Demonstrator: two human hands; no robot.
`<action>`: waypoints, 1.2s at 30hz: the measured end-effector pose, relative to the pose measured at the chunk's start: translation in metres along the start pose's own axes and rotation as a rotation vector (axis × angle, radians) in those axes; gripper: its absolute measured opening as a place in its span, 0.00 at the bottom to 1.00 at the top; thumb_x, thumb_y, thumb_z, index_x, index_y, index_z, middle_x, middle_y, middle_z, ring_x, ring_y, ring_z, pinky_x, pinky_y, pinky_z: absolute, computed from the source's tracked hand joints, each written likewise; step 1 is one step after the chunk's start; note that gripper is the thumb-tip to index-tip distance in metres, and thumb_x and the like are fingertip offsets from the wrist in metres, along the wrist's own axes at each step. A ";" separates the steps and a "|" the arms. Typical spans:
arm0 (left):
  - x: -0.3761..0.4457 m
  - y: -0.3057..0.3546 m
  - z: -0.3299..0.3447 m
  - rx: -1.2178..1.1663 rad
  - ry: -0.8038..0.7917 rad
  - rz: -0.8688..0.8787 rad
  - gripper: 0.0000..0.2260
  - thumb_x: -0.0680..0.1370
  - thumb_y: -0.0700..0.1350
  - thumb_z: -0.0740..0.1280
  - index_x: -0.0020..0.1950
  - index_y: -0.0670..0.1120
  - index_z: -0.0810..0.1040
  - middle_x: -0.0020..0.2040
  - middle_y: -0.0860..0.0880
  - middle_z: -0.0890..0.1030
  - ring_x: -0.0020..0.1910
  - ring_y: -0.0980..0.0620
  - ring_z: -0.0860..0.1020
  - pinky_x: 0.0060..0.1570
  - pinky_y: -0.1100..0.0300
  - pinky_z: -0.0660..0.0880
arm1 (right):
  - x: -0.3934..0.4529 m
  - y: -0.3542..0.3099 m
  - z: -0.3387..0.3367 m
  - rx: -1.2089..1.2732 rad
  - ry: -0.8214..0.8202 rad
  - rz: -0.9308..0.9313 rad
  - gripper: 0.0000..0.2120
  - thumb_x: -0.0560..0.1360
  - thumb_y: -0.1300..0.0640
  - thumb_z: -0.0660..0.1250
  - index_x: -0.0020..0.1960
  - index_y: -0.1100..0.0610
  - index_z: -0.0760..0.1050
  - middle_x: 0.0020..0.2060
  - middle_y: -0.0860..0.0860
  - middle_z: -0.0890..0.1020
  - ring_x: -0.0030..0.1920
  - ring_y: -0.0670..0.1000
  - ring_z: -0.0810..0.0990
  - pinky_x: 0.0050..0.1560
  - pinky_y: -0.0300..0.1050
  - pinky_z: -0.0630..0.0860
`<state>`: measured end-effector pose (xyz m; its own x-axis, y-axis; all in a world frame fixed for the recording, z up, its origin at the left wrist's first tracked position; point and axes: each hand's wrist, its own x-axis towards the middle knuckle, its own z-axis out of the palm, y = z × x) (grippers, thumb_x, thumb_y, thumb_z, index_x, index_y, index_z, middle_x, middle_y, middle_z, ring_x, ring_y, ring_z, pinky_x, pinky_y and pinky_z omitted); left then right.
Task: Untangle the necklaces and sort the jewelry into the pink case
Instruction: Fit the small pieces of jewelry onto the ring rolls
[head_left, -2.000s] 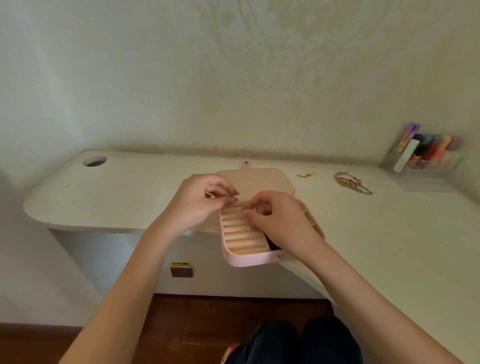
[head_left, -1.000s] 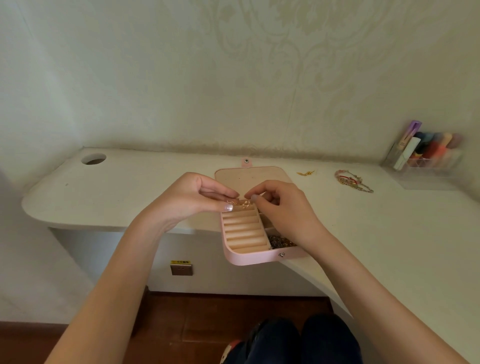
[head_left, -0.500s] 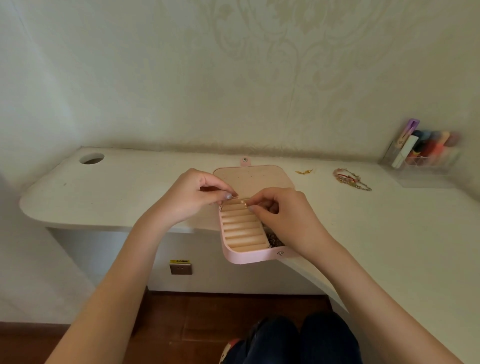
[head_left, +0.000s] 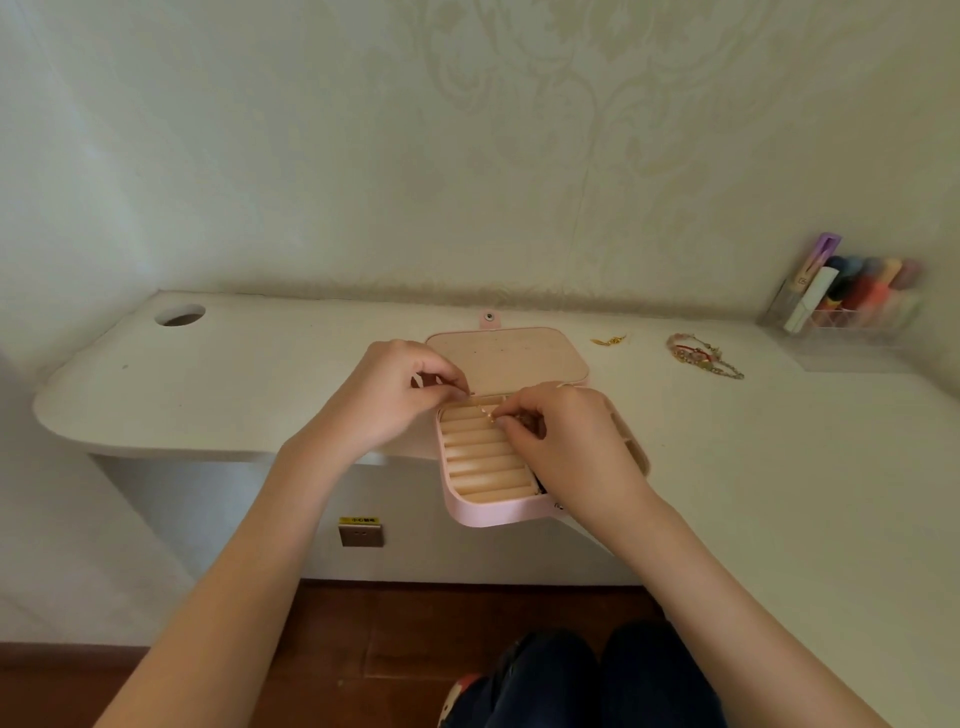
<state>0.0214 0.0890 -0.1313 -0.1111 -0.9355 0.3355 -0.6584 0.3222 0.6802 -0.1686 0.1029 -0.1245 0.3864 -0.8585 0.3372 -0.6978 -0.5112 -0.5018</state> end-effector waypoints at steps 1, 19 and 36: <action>0.001 0.000 0.000 0.007 -0.008 0.006 0.12 0.70 0.37 0.73 0.37 0.55 0.82 0.37 0.58 0.81 0.38 0.57 0.76 0.37 0.71 0.69 | 0.000 0.000 0.001 -0.008 0.006 -0.001 0.07 0.75 0.58 0.66 0.49 0.55 0.83 0.31 0.40 0.70 0.34 0.41 0.69 0.37 0.30 0.65; 0.045 0.021 -0.013 0.113 -0.455 -0.243 0.07 0.67 0.39 0.76 0.35 0.50 0.81 0.32 0.51 0.77 0.32 0.55 0.74 0.35 0.63 0.71 | 0.003 -0.004 0.009 -0.002 -0.004 -0.009 0.06 0.75 0.58 0.67 0.48 0.54 0.82 0.36 0.45 0.74 0.38 0.45 0.71 0.40 0.41 0.67; 0.064 0.027 -0.014 0.144 -0.616 -0.344 0.08 0.67 0.36 0.76 0.35 0.47 0.81 0.31 0.52 0.77 0.32 0.57 0.76 0.42 0.61 0.78 | -0.002 -0.007 0.013 -0.027 0.048 -0.046 0.05 0.74 0.60 0.67 0.46 0.57 0.82 0.40 0.54 0.81 0.41 0.52 0.77 0.43 0.44 0.71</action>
<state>0.0067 0.0403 -0.0823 -0.2517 -0.9061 -0.3400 -0.8186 0.0120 0.5742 -0.1570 0.1077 -0.1318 0.3898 -0.8305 0.3978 -0.6961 -0.5486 -0.4631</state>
